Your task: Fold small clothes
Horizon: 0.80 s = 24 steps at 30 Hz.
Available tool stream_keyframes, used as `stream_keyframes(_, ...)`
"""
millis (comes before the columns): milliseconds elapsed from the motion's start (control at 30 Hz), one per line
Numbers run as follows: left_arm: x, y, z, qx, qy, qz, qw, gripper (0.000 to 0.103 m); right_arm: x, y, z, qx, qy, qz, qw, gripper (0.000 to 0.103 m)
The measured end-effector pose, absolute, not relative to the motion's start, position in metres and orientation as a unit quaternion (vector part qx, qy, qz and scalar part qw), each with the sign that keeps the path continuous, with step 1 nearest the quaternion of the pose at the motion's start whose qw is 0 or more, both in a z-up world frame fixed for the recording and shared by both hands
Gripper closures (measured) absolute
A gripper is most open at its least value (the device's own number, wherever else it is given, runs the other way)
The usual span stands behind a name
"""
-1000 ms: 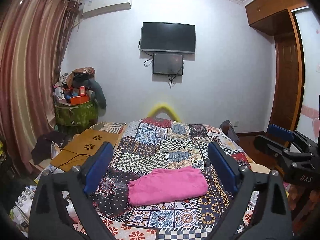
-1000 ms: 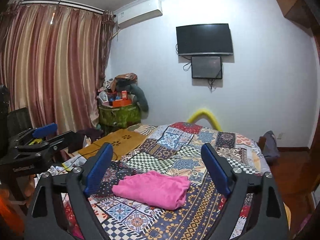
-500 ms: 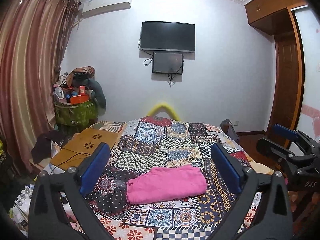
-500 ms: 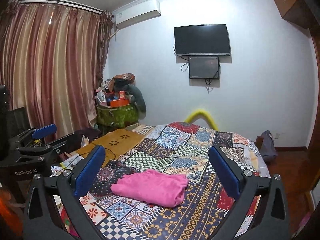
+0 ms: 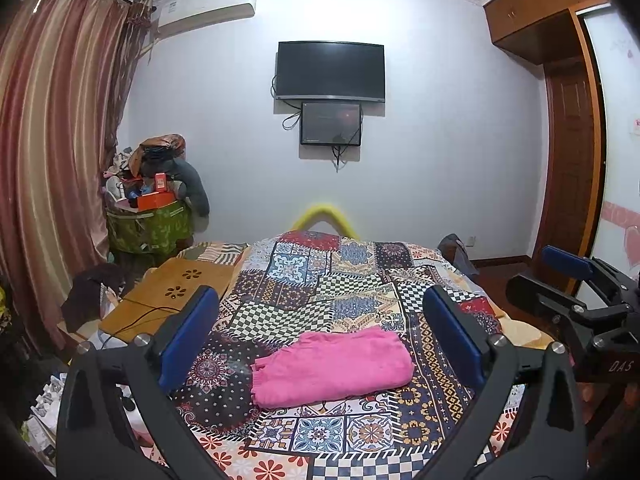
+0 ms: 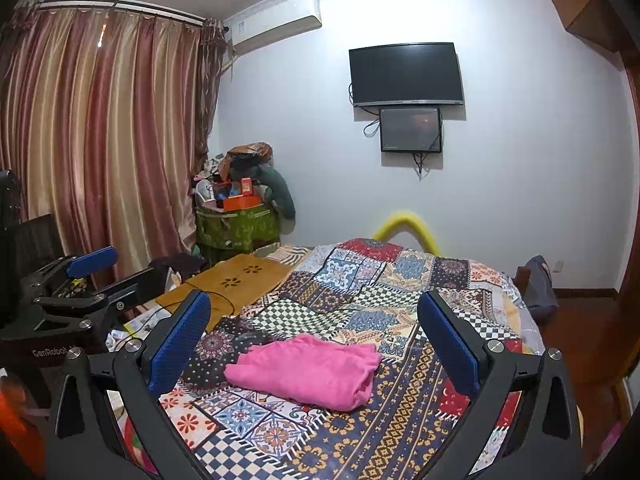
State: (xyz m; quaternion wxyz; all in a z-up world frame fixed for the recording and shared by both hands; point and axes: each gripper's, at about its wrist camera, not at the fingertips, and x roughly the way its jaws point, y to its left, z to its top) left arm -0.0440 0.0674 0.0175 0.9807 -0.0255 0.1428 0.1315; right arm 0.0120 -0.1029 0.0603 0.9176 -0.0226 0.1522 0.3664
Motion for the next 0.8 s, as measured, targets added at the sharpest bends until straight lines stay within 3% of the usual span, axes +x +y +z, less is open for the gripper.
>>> stream_keyframes(800,-0.0423,0.0655,0.0165,-0.027,0.144,0.131,0.980,0.000,0.0132,-0.1055,0.0598,-0.019,0.161,0.363,0.918,0.000)
